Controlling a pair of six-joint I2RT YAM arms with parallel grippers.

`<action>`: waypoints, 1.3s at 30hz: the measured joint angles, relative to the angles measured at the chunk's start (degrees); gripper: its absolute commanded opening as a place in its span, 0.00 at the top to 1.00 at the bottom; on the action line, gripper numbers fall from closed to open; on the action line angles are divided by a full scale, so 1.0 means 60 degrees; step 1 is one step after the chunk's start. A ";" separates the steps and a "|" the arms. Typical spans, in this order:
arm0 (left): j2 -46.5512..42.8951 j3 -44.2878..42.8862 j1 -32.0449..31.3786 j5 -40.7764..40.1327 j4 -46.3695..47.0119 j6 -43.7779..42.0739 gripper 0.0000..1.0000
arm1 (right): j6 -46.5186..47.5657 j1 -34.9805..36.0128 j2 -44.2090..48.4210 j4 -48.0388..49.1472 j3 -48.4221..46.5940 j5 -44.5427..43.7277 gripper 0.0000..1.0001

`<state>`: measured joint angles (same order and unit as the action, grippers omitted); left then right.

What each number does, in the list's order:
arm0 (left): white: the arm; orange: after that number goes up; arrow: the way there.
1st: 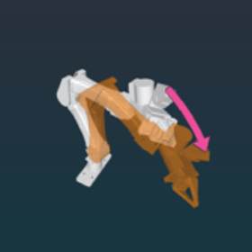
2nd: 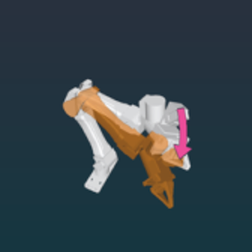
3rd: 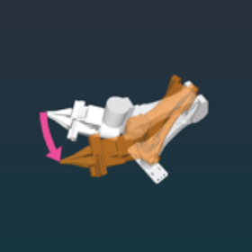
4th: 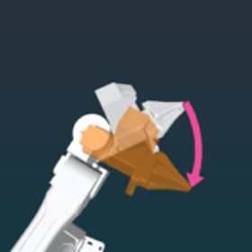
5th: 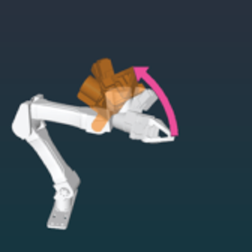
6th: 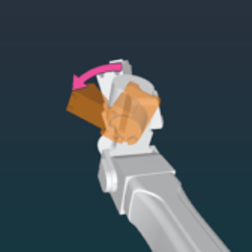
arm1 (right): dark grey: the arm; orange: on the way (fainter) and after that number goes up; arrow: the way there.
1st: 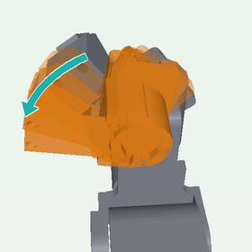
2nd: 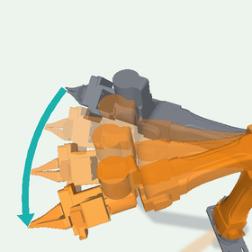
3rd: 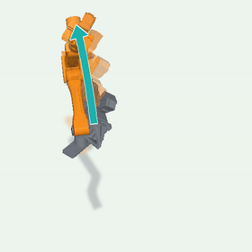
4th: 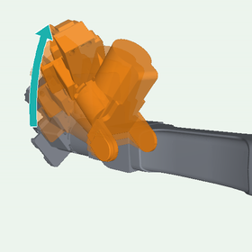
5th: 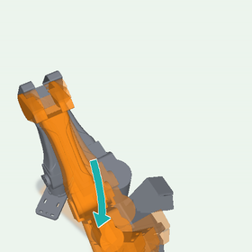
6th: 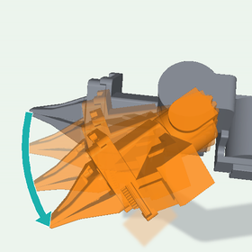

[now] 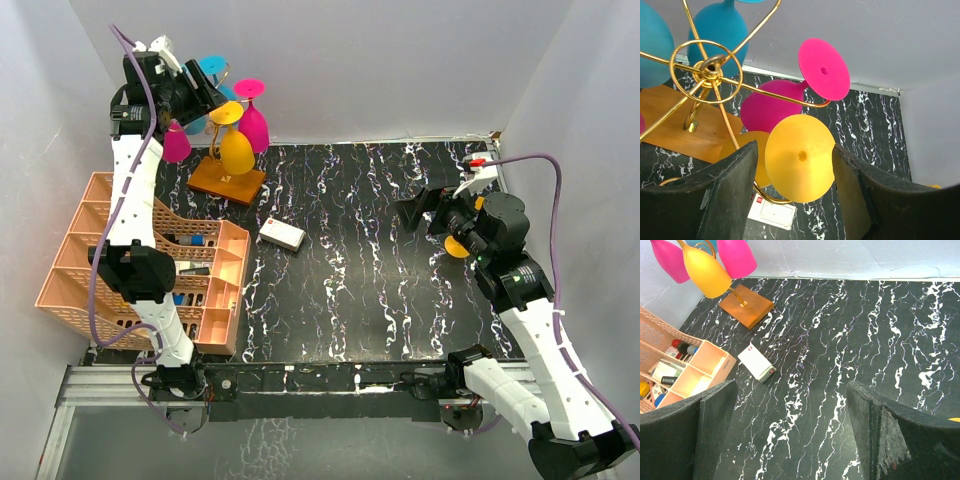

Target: Take the wine glass off the wine glass rack

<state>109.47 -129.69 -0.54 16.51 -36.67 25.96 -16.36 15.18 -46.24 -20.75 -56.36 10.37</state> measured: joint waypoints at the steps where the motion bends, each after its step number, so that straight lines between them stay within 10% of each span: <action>1: 0.0004 0.0011 0.0000 0.0051 -0.0004 0.0000 0.43 | 0.0000 0.0015 0.0000 0.0000 0.0000 0.0000 0.01; 39: 0.0616 -0.0324 0.0007 0.0925 -0.0157 -0.0583 0.60 | 0.0004 0.0080 -0.0186 0.0000 0.0000 -0.0033 0.01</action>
<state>113.16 -131.63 -0.49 22.06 -37.60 22.46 -16.34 15.66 -47.35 -20.75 -56.36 10.17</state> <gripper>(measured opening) 0.404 0.991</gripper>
